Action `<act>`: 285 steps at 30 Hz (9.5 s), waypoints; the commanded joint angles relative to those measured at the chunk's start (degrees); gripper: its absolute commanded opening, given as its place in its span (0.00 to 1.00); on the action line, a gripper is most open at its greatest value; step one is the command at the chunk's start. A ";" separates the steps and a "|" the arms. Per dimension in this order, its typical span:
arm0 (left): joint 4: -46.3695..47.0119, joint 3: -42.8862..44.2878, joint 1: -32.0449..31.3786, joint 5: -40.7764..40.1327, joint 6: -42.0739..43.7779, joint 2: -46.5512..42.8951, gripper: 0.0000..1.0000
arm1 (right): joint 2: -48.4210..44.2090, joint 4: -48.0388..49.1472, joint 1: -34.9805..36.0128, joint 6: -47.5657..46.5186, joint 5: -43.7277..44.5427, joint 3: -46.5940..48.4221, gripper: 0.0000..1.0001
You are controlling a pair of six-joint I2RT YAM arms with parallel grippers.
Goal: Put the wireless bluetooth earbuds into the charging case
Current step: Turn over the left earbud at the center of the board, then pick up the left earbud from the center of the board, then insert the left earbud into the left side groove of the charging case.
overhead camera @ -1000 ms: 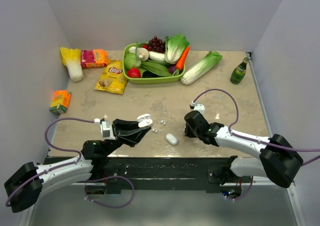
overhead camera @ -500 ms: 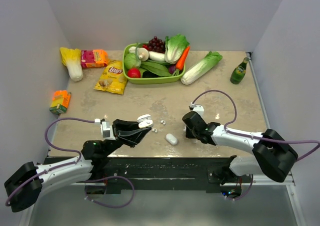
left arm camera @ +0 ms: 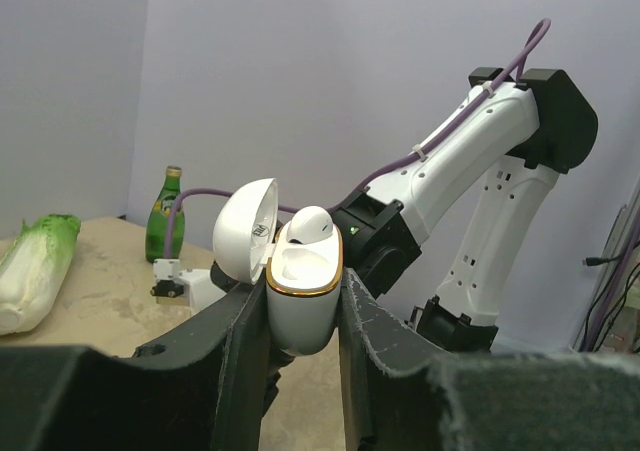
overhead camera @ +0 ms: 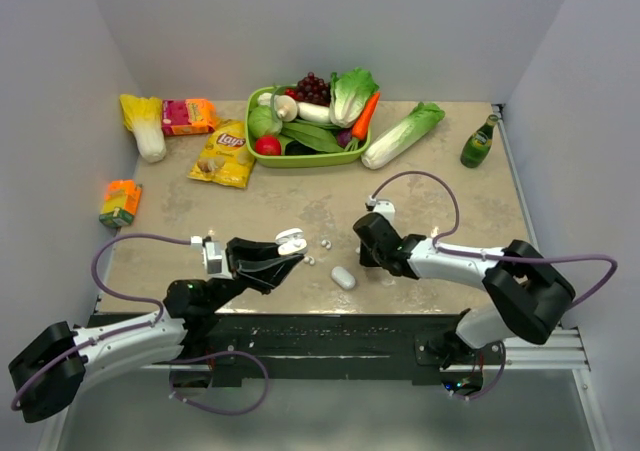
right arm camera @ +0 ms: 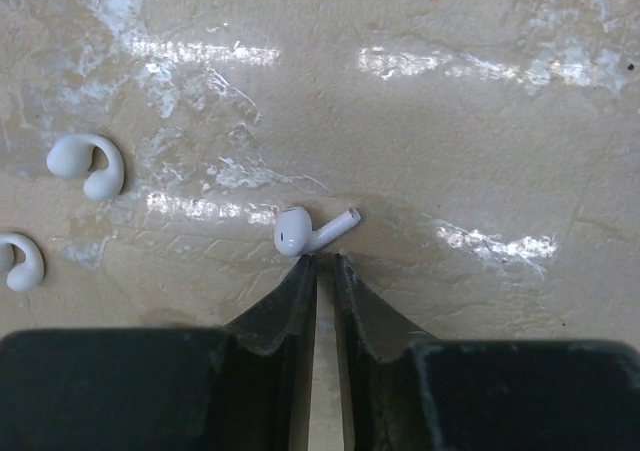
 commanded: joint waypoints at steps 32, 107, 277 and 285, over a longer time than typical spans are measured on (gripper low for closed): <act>11.04 -11.91 -0.76 -0.60 0.19 1.91 0.00 | 6.45 3.24 -5.81 -11.92 -0.52 10.18 0.00; 9.81 -13.58 -1.90 -1.39 0.90 1.02 0.00 | 13.74 -7.38 -1.59 -25.72 -7.30 20.46 0.47; 34.68 18.05 -0.85 -5.53 22.17 31.35 0.00 | -37.15 28.20 -2.56 -8.67 -23.20 6.49 0.00; 34.59 24.83 -0.32 -3.24 21.90 33.63 0.00 | -36.09 30.93 -2.56 -9.46 -24.87 9.03 0.00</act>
